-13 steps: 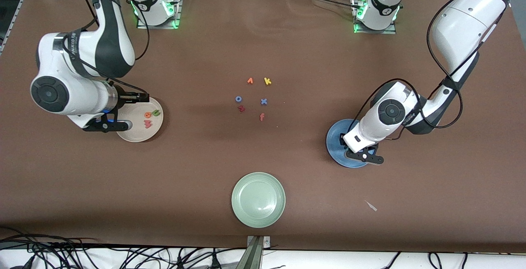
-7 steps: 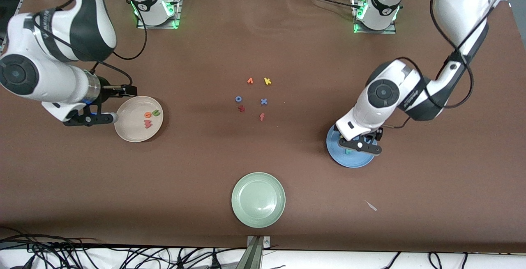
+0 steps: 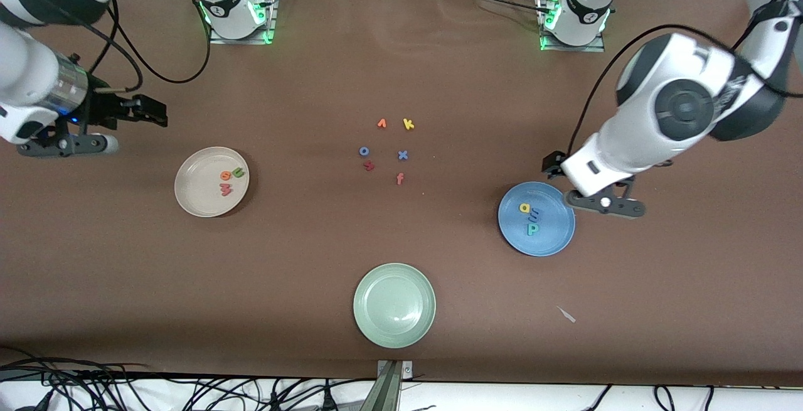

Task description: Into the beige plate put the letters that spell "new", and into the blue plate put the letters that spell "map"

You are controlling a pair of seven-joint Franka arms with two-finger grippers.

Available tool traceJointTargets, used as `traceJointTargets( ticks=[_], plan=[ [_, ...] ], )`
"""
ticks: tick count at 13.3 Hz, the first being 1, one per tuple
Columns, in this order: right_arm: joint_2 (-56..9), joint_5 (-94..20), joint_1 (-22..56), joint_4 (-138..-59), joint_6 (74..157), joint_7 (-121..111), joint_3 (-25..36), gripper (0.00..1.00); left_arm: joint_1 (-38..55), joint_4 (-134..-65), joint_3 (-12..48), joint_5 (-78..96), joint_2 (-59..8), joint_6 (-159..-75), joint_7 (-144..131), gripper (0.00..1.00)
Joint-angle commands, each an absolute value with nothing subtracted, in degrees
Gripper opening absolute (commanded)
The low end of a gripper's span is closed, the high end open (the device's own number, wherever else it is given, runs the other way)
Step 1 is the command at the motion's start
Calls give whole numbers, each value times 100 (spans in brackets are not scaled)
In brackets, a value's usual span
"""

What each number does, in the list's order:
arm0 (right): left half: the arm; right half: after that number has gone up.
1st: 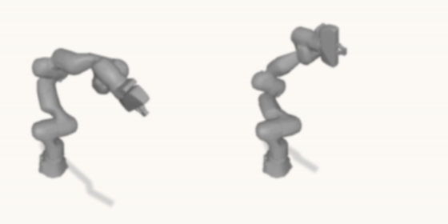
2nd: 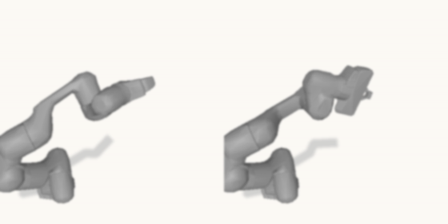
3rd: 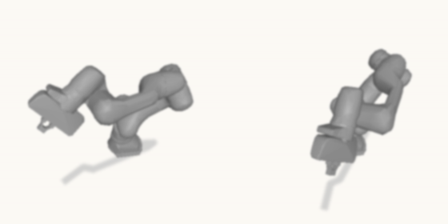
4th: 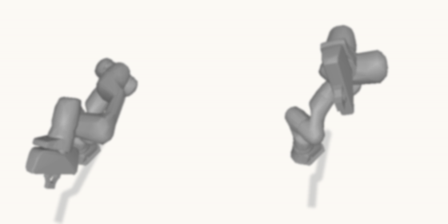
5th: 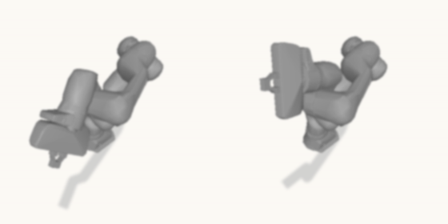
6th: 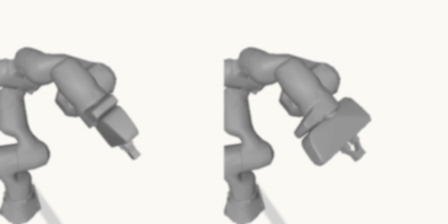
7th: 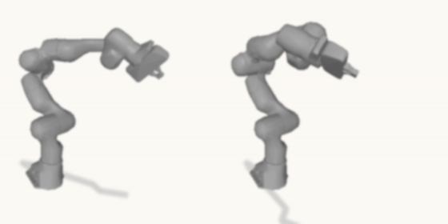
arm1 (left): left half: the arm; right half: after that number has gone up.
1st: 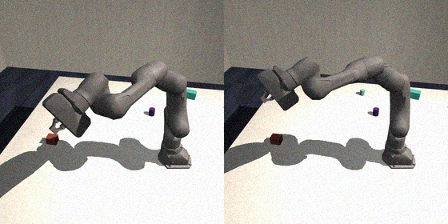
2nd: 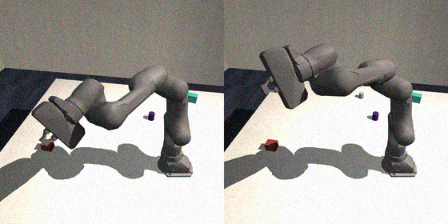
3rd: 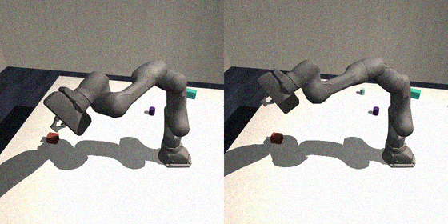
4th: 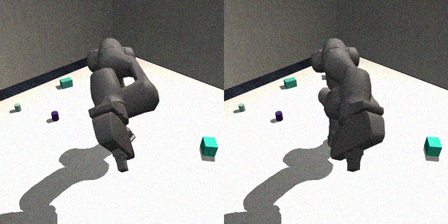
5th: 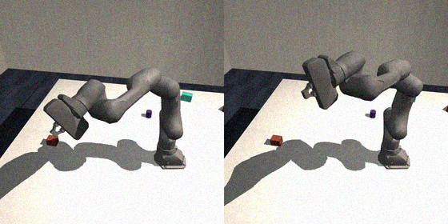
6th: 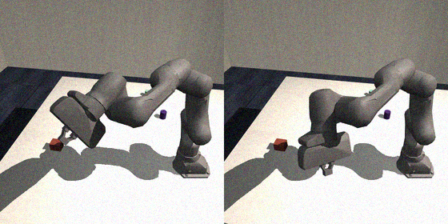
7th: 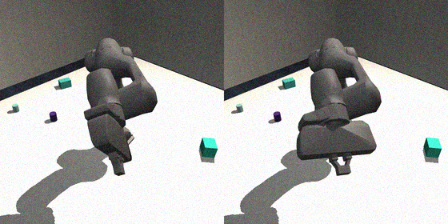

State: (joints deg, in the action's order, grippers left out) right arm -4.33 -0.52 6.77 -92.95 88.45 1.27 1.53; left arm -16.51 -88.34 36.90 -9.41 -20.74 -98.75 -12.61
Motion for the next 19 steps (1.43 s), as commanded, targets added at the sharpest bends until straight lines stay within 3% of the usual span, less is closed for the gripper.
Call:
traceJointTargets(
  ticks=[1, 3, 8, 19],
  plan=[
    [-238, -26, 431, -9352, 8798, 62, 17, 100, -584, -8982, 2185, -326, -1180, -9529, -583, 100],
    [-237, -35, 370, -9343, 8798, 88, 35, 100, 32, -9227, 1148, 190, -732, -9519, -449, 100],
    [-299, 0, 325, -9133, 8527, 35, 18, 100, 553, -9861, 168, 176, 228, -9693, -396, 100],
    [-290, -53, 141, -9097, 8490, 141, 18, 100, -201, -9826, 878, 141, 211, -9703, 132, 100]
  ],
)
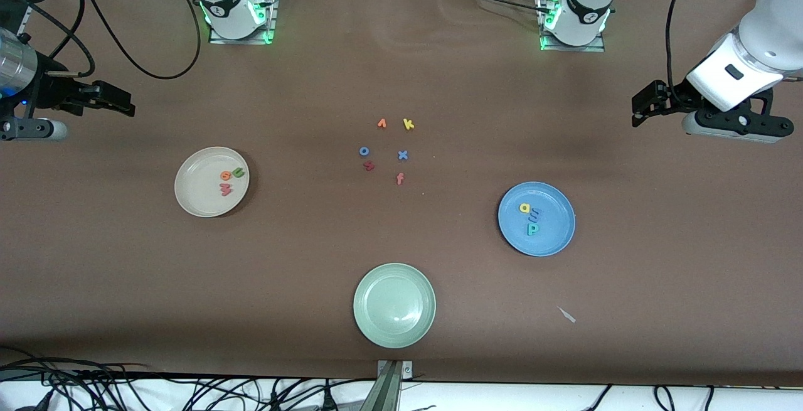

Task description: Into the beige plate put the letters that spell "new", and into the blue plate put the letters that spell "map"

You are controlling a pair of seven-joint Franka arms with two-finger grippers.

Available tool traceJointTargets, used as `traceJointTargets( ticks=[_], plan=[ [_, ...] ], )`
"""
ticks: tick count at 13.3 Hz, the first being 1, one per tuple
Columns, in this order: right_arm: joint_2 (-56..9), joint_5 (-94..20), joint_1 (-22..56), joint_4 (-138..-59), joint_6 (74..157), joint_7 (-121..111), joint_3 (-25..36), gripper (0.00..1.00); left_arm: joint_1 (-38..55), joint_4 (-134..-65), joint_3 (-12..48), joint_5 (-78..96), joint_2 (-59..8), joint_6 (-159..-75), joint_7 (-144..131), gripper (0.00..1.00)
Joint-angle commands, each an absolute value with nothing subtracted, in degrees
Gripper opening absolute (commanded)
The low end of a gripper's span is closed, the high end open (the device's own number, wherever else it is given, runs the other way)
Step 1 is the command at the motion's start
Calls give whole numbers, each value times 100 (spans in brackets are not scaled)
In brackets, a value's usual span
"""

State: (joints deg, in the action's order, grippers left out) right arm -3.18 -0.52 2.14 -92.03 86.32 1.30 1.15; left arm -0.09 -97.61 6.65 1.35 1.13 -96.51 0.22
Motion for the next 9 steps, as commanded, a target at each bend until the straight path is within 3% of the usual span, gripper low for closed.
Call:
traceJointTargets(
  ticks=[1, 9],
  plan=[
    [-290, -53, 175, -9097, 8490, 141, 18, 100, -289, -9817, 922, 141, 194, -9703, 141, 100],
    [-351, -62, 176, -9097, 8490, 149, 9, 100, -273, -9650, 932, 149, 70, -9668, 158, 100]
  ],
)
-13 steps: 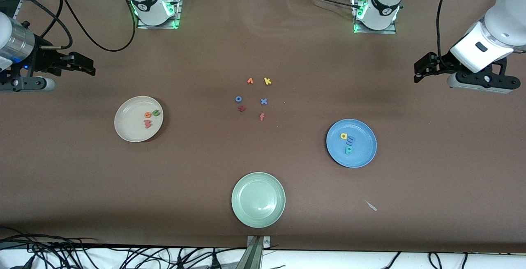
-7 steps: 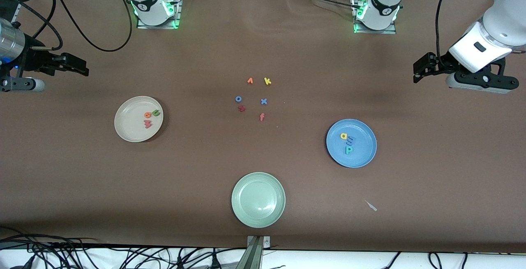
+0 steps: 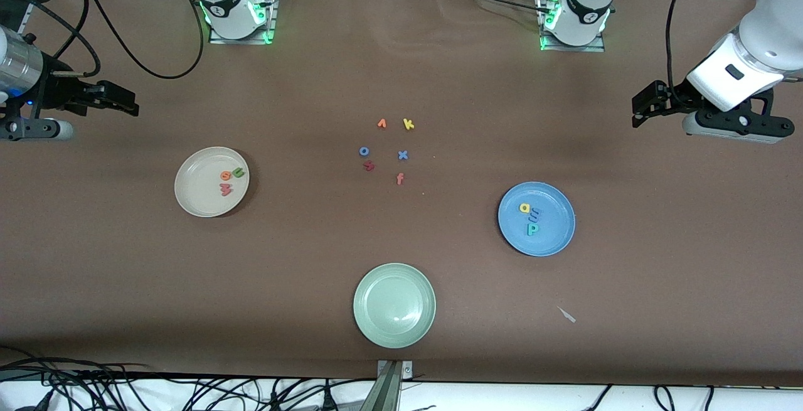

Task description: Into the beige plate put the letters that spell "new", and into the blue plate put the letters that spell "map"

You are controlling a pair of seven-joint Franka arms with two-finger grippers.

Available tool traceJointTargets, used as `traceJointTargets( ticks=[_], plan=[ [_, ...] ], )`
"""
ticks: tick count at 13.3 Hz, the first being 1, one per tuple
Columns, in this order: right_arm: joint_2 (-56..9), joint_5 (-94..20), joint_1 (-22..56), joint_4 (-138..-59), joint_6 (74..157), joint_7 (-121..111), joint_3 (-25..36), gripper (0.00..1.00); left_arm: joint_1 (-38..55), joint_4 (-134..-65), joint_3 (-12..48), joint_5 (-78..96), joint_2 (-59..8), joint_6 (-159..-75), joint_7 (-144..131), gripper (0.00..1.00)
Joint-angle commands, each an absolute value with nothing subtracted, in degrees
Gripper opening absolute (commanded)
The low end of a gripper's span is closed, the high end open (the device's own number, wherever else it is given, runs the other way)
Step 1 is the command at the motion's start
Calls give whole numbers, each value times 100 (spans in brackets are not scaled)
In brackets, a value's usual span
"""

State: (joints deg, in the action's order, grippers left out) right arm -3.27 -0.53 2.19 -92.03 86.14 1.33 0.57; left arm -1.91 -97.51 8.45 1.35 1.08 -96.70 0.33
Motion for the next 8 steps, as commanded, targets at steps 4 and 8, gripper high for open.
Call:
traceJointTargets(
  ticks=[4, 8],
  plan=[
    [-351, -62, 185, -9097, 8499, 132, 9, 100, -264, -9650, 923, 149, 62, -9668, 158, 100],
    [-352, -62, 176, -9114, 8490, 114, 9, 100, -272, -9642, 923, 149, 62, -9668, 167, 100]
  ],
)
